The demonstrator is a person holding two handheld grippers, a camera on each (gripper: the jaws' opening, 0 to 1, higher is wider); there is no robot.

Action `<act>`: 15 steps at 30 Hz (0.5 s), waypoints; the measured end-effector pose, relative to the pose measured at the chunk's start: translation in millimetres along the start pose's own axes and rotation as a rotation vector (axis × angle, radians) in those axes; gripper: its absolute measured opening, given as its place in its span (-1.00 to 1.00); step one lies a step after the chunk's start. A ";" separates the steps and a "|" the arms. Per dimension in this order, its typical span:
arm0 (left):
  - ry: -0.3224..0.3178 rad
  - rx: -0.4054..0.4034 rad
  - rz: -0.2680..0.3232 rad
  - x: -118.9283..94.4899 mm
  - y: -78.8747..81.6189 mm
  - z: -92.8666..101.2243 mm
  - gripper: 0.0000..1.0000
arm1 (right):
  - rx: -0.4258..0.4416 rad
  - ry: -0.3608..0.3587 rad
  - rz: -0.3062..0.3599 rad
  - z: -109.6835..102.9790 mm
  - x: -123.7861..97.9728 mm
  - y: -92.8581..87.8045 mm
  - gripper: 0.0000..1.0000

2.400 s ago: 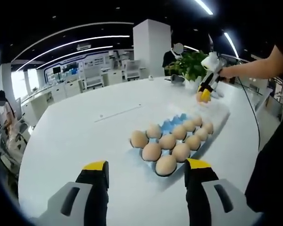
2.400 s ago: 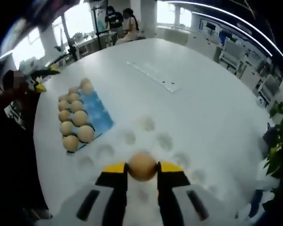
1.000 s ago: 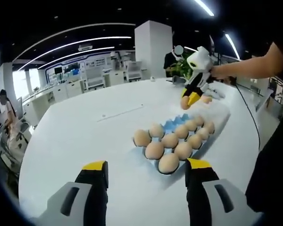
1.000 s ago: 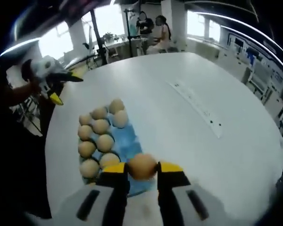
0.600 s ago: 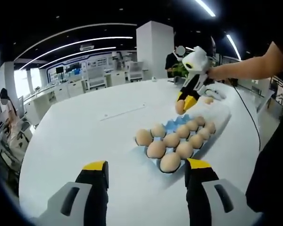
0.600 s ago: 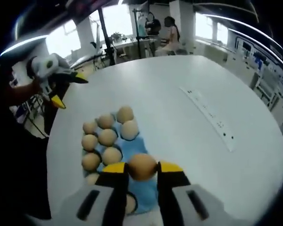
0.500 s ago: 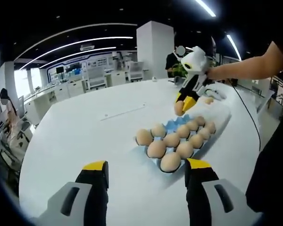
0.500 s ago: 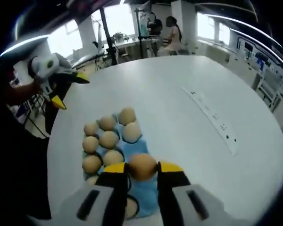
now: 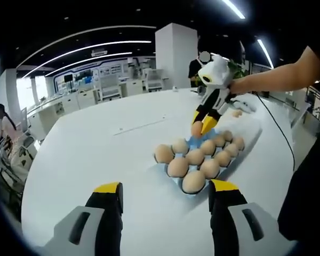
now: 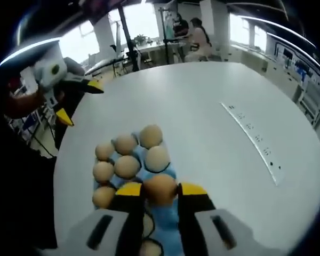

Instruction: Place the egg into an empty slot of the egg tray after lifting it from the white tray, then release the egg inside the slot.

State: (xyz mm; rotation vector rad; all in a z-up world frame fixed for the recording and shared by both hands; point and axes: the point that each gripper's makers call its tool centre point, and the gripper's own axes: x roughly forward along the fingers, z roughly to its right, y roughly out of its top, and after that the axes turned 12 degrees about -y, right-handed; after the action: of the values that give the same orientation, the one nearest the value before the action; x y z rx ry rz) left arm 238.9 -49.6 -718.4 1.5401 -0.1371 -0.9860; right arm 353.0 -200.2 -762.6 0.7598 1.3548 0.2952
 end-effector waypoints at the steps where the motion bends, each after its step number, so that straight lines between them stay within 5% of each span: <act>1: 0.000 0.001 0.000 0.0 0.0 0.1 0.31 | -0.004 0.000 0.000 -0.3 1.9 0.2 -0.53; 15: 0.011 -0.013 0.002 -3.9 -1.9 -3.0 0.31 | 0.024 0.040 -0.009 -6.1 19.6 0.1 -0.52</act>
State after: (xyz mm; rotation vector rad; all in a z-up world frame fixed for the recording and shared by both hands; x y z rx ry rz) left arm 237.4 -44.5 -718.4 1.5328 -0.1244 -0.9749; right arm 351.6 -186.3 -777.7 0.7711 1.4014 0.2896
